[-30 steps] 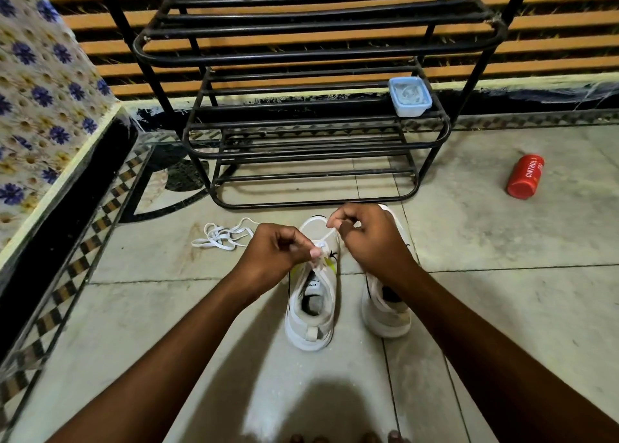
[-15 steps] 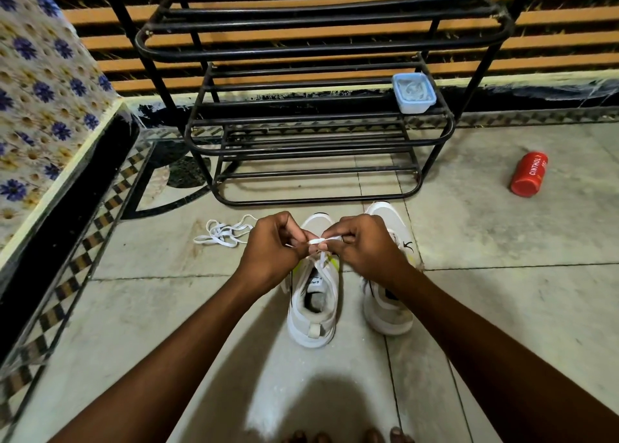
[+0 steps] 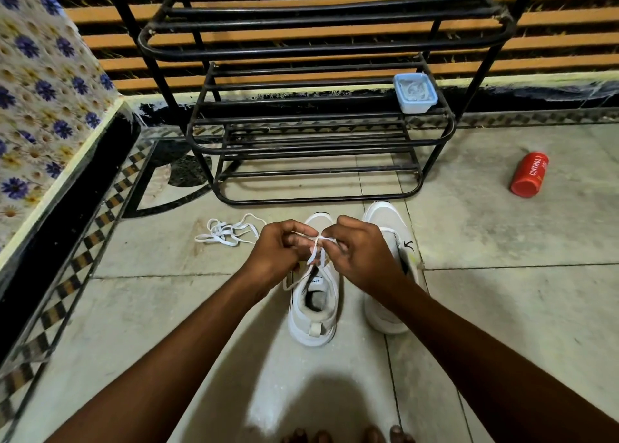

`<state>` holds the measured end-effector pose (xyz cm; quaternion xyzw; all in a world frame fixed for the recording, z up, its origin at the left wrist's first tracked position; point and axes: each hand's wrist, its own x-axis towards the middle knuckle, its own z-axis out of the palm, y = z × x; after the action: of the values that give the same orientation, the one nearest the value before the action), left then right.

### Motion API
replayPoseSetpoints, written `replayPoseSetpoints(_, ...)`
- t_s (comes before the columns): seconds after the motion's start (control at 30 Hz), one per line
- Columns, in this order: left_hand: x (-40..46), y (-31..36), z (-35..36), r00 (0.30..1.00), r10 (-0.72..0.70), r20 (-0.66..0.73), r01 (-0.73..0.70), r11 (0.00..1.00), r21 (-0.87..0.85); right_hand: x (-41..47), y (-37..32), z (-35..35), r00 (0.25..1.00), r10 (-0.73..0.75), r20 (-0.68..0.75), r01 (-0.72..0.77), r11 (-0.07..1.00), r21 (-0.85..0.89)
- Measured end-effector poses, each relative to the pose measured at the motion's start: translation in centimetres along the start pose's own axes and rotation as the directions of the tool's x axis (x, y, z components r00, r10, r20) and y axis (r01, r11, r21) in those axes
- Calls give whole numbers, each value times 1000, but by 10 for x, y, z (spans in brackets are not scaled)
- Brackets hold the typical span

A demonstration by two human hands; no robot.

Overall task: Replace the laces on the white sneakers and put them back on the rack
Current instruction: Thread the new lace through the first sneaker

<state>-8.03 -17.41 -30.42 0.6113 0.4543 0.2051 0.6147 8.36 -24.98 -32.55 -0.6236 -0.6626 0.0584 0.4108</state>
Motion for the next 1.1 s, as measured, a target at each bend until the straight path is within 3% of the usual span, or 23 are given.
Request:
replayPoseSetpoints(0.13, 5, 0, -3, 986, 139, -95, -132, 988, 76, -5, 0, -1, 996, 73, -58, -70, 996, 59)
replayPoseSetpoints(0.3, 0, 6, -11, 983, 147, -107, -154, 986, -66, -15, 1, 3, 970, 219, -106, -207, 972, 110)
replayPoseSetpoints(0.37, -5, 8, -14, 970, 201, -139, -199, 980, 28, -18, 2, 1, 961, 256, -105, -245, 964, 105)
replayPoseSetpoints(0.5, -11, 6, -29, 918, 364, -157, -266, 859, 437, -22, 4, -7, 942, 327, -78, -322, 944, 70)
replayPoseSetpoints(0.57, -13, 3, -37, 901, 387, -196, -221, 798, 560, -24, 4, -11, 930, 358, -79, -355, 933, 57)
replayPoseSetpoints(0.7, -21, -3, -41, 886, 322, -334, -52, 784, 618, -28, -2, -18, 878, 469, -90, -474, 879, -44)
replayPoseSetpoints(0.83, -21, -23, -48, 849, 232, -475, 101, 810, 577, -32, -10, -27, 837, 541, -88, -547, 832, -94)
replayPoseSetpoints(0.93, -19, -39, -53, 842, 149, -518, 174, 834, 524, -37, -10, -32, 785, 614, -80, -619, 779, -99)
replayPoseSetpoints(1.1, -16, -61, -49, 809, 57, -585, 296, 821, 489, -46, -14, -31, 735, 677, -37, -661, 705, -257)
